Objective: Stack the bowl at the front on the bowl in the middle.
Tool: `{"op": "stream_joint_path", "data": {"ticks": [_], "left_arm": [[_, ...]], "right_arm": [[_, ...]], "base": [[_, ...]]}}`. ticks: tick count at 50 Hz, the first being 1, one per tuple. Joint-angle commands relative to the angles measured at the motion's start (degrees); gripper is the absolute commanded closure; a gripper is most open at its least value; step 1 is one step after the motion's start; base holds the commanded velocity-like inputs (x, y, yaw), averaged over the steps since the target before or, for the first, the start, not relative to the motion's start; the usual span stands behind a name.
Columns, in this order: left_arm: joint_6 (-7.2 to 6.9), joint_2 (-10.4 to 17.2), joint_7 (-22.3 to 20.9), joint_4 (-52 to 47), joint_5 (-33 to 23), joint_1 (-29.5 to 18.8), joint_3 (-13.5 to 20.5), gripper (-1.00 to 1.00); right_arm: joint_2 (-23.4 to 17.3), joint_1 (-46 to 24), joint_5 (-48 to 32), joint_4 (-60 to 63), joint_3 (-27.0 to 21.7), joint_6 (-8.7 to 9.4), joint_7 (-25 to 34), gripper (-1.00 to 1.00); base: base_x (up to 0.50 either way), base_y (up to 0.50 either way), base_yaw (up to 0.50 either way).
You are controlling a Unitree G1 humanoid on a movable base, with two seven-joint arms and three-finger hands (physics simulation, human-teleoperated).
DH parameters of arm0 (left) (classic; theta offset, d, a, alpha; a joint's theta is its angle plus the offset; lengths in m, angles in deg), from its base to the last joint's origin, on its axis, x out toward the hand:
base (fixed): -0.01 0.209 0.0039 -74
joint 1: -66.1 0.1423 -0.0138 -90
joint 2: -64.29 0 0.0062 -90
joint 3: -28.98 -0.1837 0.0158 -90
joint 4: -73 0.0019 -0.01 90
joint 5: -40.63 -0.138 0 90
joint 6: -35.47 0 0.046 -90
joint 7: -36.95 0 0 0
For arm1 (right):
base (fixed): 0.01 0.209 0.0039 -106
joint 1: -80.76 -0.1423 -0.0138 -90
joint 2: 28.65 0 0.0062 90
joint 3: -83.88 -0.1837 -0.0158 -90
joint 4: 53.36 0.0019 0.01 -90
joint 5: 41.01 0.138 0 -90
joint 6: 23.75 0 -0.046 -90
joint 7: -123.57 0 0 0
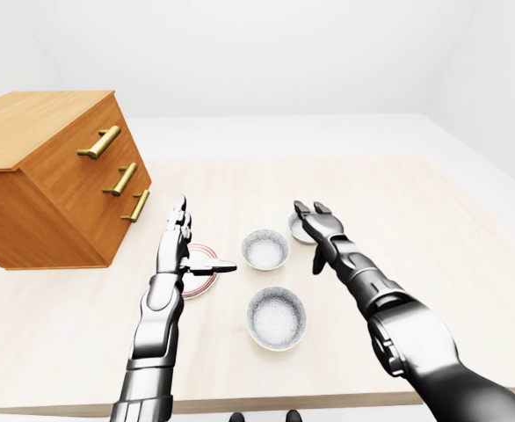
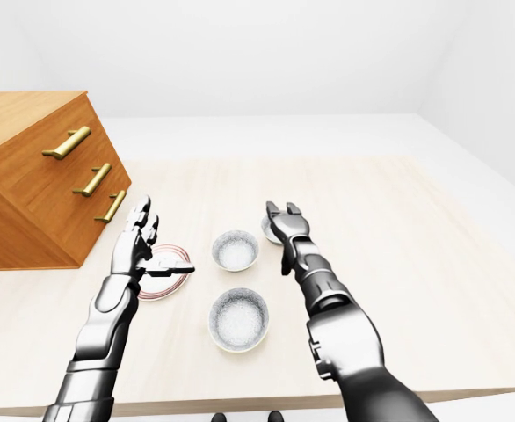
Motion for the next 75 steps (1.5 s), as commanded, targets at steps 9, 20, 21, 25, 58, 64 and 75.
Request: {"op": "stream_joint_path", "data": {"ticks": [9,20,21,25,58,64,75], "left_arm": [[0.00,0.32,-0.02,0.65,0.41,-0.10,0.38,-1.00],[0.00,0.51,-0.10,2.81,0.79,-0.15,0.72,-1.00],[0.00,0.52,-0.09,2.95,0.82,-0.13,0.73,-1.00],[0.00,0.57,-0.10,3.70,0.98,-0.05,0.80,-1.00],[0.67,0.96,-0.24,7.21,1.67,0.15,1.17,-1.00],[0.99,1.01,-0.24,7.37,1.83,0.45,1.31,-1.00],[1.60,0.98,-0.28,7.55,1.98,1.01,1.46,-1.00]], "right_arm": [[2.13,-0.92,0.43,-2.84,-0.43,0.00,2.11,-1.00],[2.49,-1.07,-6.72,-3.47,1.26,0.00,-1.83,-1.00],[2.48,-1.04,-7.53,-3.50,1.46,0.00,-2.03,-1.00],[2.75,-0.74,-9.62,-3.68,1.31,0.00,-1.92,-1.00],[0.60,-2.42,-12.37,-4.61,-1.57,0.00,4.96,-1.00],[0.92,-2.74,-13.00,-4.63,-2.00,0.00,5.57,1.00],[1.01,-1.96,-12.82,-4.64,-2.44,0.00,5.61,1.00]], "base": [[0.00,0.00,0.00],[0.00,0.00,0.00],[0.00,0.00,0.00],[0.00,0.00,0.00],[0.00,0.00,0.00],[0.00,0.00,0.00],[0.00,0.00,0.00]]}}
